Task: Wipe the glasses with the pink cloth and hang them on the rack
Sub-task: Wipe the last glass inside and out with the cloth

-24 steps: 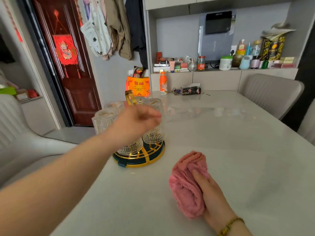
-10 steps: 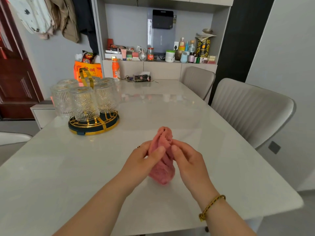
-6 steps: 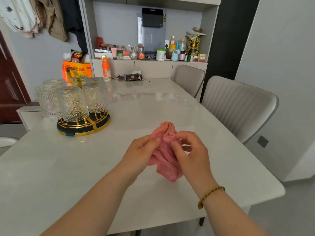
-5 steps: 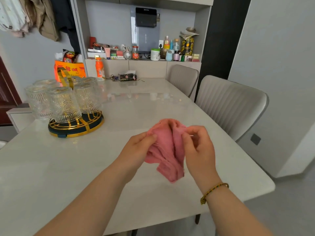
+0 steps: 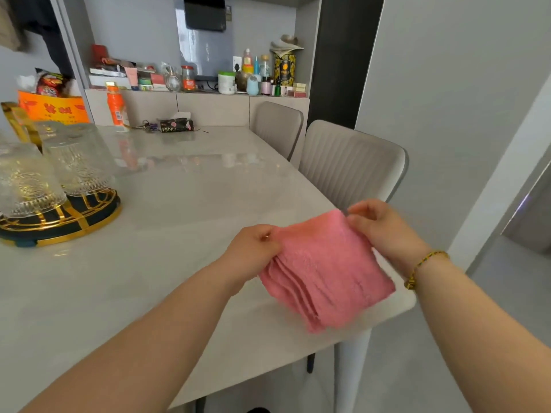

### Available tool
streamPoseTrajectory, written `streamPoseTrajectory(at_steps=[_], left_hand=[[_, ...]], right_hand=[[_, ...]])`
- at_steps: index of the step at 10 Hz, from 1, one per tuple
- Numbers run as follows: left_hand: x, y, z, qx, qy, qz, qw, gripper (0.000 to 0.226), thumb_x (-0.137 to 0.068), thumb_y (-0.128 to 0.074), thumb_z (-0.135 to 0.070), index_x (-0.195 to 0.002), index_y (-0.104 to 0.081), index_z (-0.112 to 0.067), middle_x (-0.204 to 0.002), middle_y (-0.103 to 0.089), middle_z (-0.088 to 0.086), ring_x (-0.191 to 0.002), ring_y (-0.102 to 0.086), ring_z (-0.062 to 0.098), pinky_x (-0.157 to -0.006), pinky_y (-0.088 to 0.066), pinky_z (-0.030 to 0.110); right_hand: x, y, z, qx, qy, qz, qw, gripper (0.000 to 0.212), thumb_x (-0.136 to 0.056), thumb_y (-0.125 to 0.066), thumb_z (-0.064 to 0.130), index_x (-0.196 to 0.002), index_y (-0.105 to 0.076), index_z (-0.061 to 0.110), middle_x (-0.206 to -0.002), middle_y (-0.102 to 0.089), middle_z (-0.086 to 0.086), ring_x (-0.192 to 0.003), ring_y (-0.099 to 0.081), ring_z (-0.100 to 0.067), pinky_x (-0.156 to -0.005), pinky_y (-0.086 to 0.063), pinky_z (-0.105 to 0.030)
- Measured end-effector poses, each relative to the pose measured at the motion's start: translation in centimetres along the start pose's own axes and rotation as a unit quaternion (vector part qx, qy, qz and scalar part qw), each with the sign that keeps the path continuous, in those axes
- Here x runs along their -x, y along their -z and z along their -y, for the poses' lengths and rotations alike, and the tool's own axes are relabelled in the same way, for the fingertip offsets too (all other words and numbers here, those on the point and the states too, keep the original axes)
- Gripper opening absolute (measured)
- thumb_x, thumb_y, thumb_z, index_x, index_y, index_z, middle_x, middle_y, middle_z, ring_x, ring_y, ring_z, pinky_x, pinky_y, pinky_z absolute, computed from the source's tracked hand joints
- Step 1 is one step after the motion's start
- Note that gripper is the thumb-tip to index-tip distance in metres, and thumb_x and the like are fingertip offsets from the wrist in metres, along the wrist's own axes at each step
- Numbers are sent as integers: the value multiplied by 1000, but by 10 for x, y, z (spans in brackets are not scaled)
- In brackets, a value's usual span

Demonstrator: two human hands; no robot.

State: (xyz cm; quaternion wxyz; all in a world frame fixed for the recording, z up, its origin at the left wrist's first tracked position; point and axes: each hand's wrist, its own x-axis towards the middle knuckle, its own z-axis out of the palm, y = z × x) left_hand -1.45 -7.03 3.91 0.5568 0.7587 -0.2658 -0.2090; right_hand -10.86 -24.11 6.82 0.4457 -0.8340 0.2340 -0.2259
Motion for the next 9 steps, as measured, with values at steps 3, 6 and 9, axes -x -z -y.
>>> streamPoseTrajectory(at_steps=[3,6,9], left_hand=[[-12,-23,52,-439,-74,45,894,48,-95,-39,-31,-142,-28,-26,-152,-24,-4,-139,-22,13,-115,-8,33],[-27,-53,47,-481,-94,38,871,45,-99,-27,-31,-144,-23,-24,-154,-18,-8,-142,-12,10,-114,4,34],[-26,-45,49,-420,-111,29,900,45,-97,-34,-33,-141,-30,-25,-153,-22,-3,-141,-16,13,-114,-2,30]], right_hand=[[36,-57,-53,344,149,161,913,51,-95,-38,36,-142,-22,25,-152,-19,3,-140,-14,-13,-110,-6,-21],[29,-35,-68,392,114,153,900,47,-96,-32,40,-141,-25,29,-152,-20,8,-139,-16,-9,-110,-16,-24],[27,-26,-74,372,73,130,916,50,-92,-27,47,-135,-38,25,-145,-36,4,-134,-28,-12,-111,-19,-25]])
